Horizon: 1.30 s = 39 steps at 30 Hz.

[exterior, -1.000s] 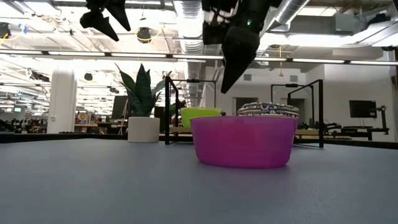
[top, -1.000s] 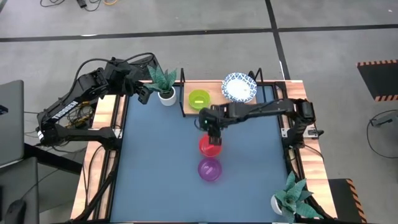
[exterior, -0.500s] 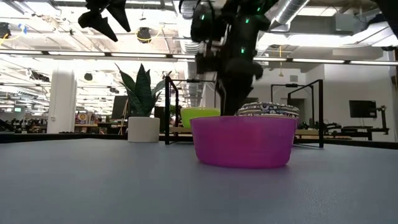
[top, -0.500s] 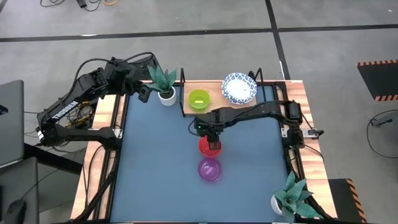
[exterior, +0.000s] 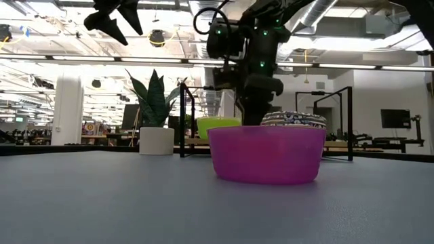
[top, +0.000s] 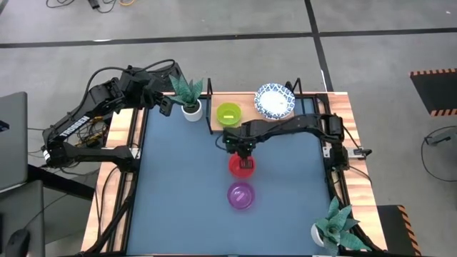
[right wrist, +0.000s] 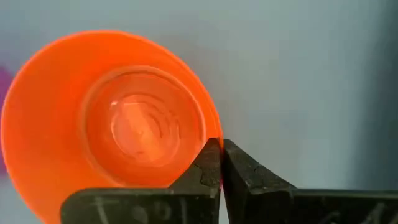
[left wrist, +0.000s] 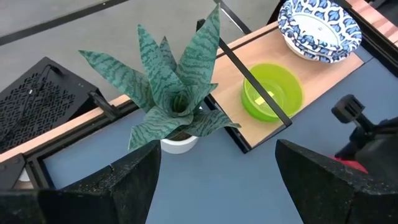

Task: Place and stack bowls onto a shelf
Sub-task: Stack the orange transparent bowl on top of the yellow transparent bowl on the shelf

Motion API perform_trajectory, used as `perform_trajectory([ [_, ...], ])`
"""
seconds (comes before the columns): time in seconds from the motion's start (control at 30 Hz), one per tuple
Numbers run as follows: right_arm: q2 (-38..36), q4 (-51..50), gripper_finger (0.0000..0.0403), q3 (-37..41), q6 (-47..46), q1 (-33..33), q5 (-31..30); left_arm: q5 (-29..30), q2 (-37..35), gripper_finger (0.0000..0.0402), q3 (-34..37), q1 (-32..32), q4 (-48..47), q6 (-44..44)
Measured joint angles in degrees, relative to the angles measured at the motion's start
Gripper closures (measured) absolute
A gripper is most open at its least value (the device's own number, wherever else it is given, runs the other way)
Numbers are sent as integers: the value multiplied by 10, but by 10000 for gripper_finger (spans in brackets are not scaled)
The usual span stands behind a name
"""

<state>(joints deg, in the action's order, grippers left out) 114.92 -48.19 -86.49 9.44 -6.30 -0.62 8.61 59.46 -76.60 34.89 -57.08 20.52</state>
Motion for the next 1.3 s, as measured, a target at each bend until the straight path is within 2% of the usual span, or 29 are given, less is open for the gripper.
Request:
perform_trajectory([
  [0.13, -8, -2, 380, 2, 0, -13, -1, 3, 0, 101, 0, 0, 0, 3],
  [0.33, -63, -10, 381, -25, 11, -45, -6, 8, 0, 101, 0, 0, 0, 14],
  [0.63, -126, 12, 381, -120, -17, -138, -36, 9, 0, 101, 0, 0, 0, 38],
  [0.9, -70, 9, 381, -204, -47, -231, -39, 11, 0, 101, 0, 0, 0, 54],
  [1.07, -22, 9, 381, -232, -41, -244, -6, 11, 0, 101, 0, 0, -1, 59],
  [1.3, 26, 2, 381, -240, -18, -246, -2, 13, 0, 101, 0, 0, -11, 72],
])
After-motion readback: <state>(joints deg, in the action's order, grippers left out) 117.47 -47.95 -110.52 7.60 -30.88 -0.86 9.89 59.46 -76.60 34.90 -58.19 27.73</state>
